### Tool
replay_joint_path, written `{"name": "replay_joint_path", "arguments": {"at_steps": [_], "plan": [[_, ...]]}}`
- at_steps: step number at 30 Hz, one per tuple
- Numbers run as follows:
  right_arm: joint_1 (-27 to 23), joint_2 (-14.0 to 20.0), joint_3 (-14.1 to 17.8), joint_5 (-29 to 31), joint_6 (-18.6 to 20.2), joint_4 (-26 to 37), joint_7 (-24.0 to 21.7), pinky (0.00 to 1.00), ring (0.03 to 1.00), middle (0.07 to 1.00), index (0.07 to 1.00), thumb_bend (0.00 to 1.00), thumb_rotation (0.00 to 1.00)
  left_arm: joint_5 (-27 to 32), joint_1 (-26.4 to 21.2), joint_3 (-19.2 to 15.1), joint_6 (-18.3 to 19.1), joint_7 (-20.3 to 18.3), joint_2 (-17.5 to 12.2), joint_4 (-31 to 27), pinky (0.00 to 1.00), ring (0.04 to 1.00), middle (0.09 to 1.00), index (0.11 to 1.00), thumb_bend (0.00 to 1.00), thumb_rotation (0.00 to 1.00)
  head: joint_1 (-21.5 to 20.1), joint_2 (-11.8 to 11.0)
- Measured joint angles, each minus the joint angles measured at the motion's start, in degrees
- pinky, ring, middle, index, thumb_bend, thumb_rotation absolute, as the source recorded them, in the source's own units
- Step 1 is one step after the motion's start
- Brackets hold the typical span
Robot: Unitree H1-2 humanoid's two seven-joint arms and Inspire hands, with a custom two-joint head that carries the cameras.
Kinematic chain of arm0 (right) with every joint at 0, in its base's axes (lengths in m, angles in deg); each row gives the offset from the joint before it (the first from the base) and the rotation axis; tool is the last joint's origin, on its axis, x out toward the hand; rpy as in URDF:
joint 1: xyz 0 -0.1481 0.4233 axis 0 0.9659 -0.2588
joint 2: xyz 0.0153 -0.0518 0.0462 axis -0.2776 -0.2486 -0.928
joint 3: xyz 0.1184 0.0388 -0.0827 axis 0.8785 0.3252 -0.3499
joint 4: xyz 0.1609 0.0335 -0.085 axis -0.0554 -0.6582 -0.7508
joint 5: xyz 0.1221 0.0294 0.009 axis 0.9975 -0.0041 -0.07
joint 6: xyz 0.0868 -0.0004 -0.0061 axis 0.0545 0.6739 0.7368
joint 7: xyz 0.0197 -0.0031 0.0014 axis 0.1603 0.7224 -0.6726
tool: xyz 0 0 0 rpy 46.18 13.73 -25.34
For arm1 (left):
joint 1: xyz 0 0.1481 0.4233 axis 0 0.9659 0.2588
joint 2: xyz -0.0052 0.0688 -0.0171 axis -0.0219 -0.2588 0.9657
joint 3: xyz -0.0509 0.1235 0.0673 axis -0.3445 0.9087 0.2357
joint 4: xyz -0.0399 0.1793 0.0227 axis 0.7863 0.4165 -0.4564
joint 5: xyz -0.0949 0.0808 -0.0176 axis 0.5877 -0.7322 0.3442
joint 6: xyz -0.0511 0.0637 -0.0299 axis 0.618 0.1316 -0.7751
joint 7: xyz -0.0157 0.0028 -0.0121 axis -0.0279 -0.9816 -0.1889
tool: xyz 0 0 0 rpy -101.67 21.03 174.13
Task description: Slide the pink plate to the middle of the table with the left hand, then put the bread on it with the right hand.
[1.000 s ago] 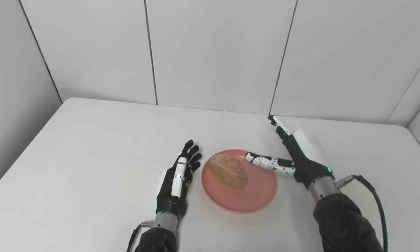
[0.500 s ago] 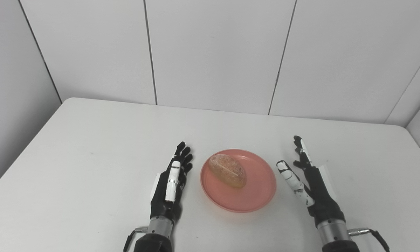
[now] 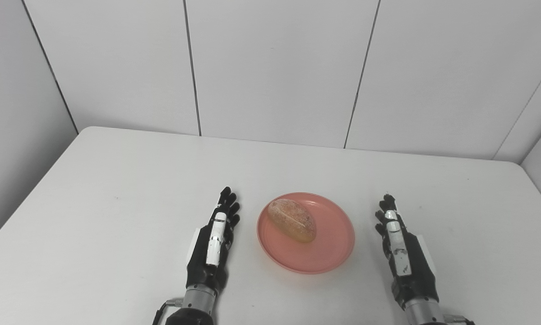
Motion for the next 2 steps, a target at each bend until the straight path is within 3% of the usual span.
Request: {"name": "replay_joint_path", "arguments": {"at_steps": [2], "plan": [[0.76, -0.82, -0.11, 1.12, -0.02, 0.04, 0.09, 1.00, 0.999, 1.000, 0.999, 0.35, 1.00, -0.01, 0.09, -0.27, 0.10, 0.04, -0.13, -0.19, 0.99, 0.966, 0.970, 0.956, 0.37, 1.00, 0.26, 0.09]]}}
